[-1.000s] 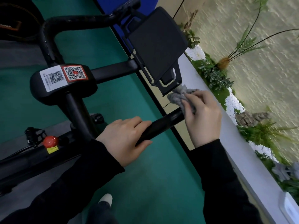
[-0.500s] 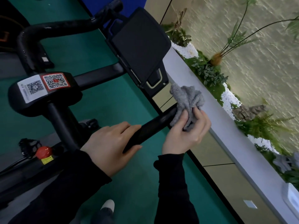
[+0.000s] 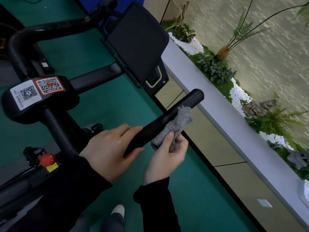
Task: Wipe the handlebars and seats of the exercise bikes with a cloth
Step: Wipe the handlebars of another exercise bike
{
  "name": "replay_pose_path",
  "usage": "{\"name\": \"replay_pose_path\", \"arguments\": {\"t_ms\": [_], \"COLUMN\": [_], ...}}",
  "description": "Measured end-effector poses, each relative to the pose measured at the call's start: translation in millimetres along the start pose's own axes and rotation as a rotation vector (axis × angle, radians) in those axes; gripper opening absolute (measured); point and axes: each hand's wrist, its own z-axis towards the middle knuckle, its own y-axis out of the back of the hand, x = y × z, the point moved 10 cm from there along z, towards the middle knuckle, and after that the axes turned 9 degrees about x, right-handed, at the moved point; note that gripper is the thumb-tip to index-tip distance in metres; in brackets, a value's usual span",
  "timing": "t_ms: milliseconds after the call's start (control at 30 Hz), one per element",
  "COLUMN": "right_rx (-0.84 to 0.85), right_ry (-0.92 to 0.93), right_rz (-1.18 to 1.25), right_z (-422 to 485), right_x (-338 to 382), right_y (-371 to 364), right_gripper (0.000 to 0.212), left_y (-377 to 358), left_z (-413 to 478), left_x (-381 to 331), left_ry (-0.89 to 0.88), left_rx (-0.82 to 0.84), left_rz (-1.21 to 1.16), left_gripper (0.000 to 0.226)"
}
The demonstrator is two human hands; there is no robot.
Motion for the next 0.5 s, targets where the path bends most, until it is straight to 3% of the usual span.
{"name": "replay_pose_path", "arguments": {"t_ms": [167, 267, 367, 500], "right_rx": [0.119, 0.145, 0.117, 0.074], "right_ry": [-0.067, -0.047, 0.015, 0.075], "right_rz": [0.066, 0.040, 0.000, -0.037], "right_z": [4.2, 4.0, 6.2, 18.7], "right_x": [-6.3, -5.1, 1.3, 7.7], "right_y": [-8.8, -11.8, -11.9, -11.9], "right_gripper": [0.036, 0.027, 0.032, 0.017], "left_y": [-0.3, -0.3, -0.2, 0.3], "left_z": [0.0, -0.3, 0.5, 0.4], "left_x": [-0.2, -0.4, -0.7, -0.9], "left_ry": [-0.003, -0.012, -0.015, -0.009], "left_rx": [0.002, -0.001, 0.000, -0.003], "left_rz": [0.015, 0.000, 0.001, 0.012], "left_gripper": [0.053, 0.052, 0.052, 0.051]}}
